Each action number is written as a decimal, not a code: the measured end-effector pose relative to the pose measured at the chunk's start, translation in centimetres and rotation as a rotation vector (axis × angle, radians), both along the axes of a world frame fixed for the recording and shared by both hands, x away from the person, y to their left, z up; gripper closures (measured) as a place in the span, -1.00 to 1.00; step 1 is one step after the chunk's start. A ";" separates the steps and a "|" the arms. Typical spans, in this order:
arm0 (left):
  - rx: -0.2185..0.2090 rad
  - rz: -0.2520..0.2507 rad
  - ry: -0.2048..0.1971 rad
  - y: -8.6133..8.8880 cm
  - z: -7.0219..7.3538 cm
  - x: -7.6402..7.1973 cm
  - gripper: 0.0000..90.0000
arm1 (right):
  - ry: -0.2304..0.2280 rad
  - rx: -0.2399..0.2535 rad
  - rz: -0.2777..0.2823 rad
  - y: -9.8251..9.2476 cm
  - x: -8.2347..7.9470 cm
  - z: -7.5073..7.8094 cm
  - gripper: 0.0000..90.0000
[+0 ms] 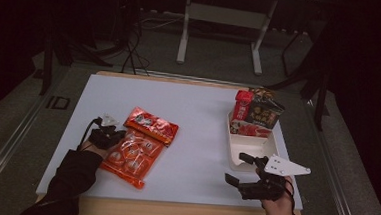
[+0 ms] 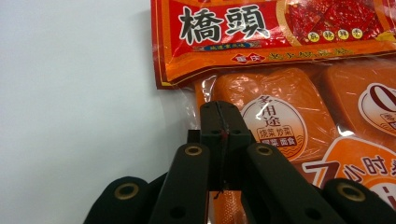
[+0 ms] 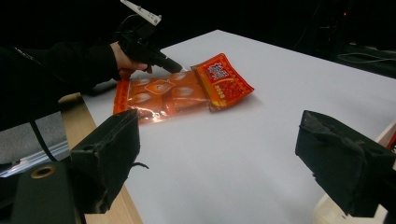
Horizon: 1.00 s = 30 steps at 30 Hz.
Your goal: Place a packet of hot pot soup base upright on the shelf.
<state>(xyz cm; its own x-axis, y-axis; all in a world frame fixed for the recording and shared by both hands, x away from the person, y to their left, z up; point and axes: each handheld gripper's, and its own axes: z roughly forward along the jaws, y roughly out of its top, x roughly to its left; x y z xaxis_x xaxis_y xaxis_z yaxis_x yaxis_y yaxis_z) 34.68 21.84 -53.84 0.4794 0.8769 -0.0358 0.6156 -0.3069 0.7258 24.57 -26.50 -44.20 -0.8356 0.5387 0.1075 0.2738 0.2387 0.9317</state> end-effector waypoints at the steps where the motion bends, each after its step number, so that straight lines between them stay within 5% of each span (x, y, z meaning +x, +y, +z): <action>1: -0.004 -0.006 0.003 -0.2 0.0 -0.1 1.00 | -0.001 -0.002 -0.001 0.0 0.0 0.0 -0.70; 11: -0.056 -0.021 0.032 -2.1 0.0 -0.8 1.00 | -0.014 0.010 0.000 -0.1 0.0 0.3 -0.70; 13: -0.039 -0.029 0.019 -2.5 0.0 -1.0 1.00 | -0.015 0.009 -0.002 -0.1 0.0 0.3 -0.70; 19: -0.066 -0.087 0.015 -1.6 0.3 -1.0 1.00 | -0.020 0.008 -0.001 0.0 0.0 0.4 -0.70; 26: -0.013 -0.162 -0.008 -0.6 1.4 -2.5 1.00 | -0.024 0.003 0.010 0.3 0.1 0.4 -0.70; 30: 0.006 -0.190 0.022 0.7 1.7 -3.8 1.00 | -0.024 -0.003 0.014 0.4 0.0 0.4 -0.70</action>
